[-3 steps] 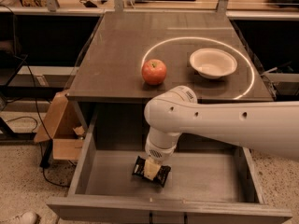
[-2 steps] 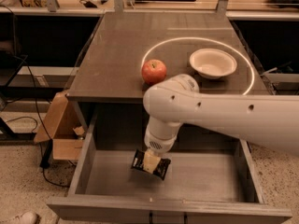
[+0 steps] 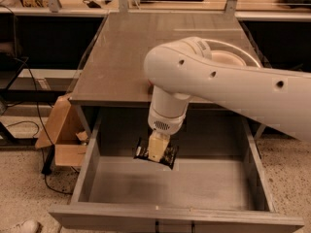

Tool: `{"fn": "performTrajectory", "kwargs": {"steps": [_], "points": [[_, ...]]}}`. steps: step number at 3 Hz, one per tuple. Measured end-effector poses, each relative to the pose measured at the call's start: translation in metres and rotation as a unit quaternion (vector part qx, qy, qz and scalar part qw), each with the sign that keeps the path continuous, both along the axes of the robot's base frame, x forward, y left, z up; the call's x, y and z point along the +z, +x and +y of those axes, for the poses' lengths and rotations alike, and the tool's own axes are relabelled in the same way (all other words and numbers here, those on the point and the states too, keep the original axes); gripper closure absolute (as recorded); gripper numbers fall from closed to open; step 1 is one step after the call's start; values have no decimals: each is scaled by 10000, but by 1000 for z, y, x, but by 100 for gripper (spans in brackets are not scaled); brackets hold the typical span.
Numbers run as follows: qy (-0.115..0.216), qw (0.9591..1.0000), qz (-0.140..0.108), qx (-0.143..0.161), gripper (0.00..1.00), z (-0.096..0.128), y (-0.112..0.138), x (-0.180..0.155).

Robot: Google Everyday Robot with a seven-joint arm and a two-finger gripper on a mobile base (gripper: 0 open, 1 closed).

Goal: Pick rxbar chocolate from top drawer and place on counter

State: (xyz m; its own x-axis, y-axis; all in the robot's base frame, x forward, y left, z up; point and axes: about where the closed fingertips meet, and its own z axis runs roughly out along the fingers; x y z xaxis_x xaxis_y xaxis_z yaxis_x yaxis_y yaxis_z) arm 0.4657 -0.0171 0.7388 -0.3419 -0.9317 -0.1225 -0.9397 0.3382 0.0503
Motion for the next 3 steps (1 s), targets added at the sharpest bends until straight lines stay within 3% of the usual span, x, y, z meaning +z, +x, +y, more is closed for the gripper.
{"fn": "performTrajectory", "kwargs": {"steps": [2,3], "points": [[-39,9999,25,136,100,-2,-6,16],[88,9992,20,380,100,-5,-29,47]]}}
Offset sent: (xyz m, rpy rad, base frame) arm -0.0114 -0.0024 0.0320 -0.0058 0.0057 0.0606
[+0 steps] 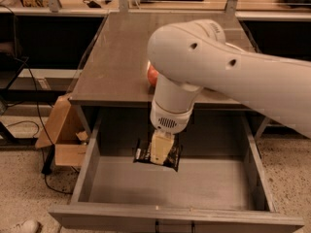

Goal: Pick rxbar chocolate from top drawer and place on counter

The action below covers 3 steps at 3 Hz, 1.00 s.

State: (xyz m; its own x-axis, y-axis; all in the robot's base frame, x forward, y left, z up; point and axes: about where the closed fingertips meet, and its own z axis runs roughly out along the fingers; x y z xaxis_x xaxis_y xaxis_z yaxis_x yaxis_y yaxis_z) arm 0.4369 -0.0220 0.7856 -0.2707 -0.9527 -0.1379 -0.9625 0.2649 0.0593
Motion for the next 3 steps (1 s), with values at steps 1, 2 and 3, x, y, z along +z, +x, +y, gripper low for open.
{"fn": "performTrajectory", "kwargs": {"steps": [1,2,3], "points": [[199,9995,-107,219,100,1,-23,25],[218,9994,-119,243,100,2,-24,27],[298,9980,-271,497,100,25,-14,43]]}}
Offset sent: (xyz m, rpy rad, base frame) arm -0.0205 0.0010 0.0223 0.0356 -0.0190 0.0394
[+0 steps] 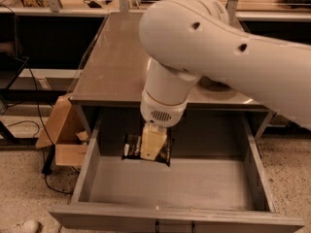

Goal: Pick rxbar chocolate from top drawer and place on counter

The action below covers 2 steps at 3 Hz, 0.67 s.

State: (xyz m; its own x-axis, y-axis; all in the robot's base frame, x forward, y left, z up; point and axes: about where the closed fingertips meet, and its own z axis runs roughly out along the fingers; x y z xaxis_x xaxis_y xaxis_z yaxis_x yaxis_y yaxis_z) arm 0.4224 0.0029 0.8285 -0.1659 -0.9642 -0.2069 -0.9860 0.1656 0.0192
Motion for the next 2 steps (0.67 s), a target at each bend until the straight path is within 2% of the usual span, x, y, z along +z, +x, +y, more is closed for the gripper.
{"fn": "performTrajectory", "kwargs": {"steps": [1,2], "points": [[74,9991,-219,366,100,26,0,27],[143,9964,-329,774,100,56,-3,46]]}}
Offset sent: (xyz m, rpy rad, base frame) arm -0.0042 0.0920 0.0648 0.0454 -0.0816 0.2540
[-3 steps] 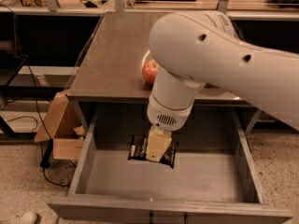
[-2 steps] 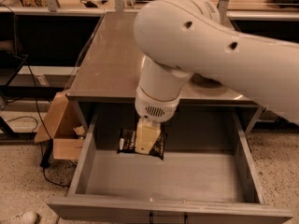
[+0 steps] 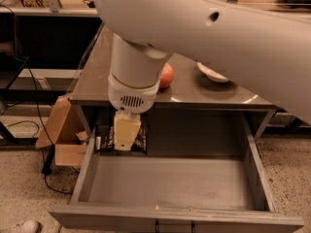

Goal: Pick rxbar chocolate from top drawer and place on counter

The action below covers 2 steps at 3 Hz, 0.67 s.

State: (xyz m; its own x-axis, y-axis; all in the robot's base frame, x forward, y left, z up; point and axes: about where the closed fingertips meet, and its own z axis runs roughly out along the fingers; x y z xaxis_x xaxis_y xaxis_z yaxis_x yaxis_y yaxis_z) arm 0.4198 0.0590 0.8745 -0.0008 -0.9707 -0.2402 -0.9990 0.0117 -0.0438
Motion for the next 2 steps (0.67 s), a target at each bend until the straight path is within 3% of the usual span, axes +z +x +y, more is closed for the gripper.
{"fn": "performTrajectory", "kwargs": {"steps": [1,2], "points": [[15,10000,-20,57,100,5,0,3],[115,9999,-48,111,100,14,16,4]]}}
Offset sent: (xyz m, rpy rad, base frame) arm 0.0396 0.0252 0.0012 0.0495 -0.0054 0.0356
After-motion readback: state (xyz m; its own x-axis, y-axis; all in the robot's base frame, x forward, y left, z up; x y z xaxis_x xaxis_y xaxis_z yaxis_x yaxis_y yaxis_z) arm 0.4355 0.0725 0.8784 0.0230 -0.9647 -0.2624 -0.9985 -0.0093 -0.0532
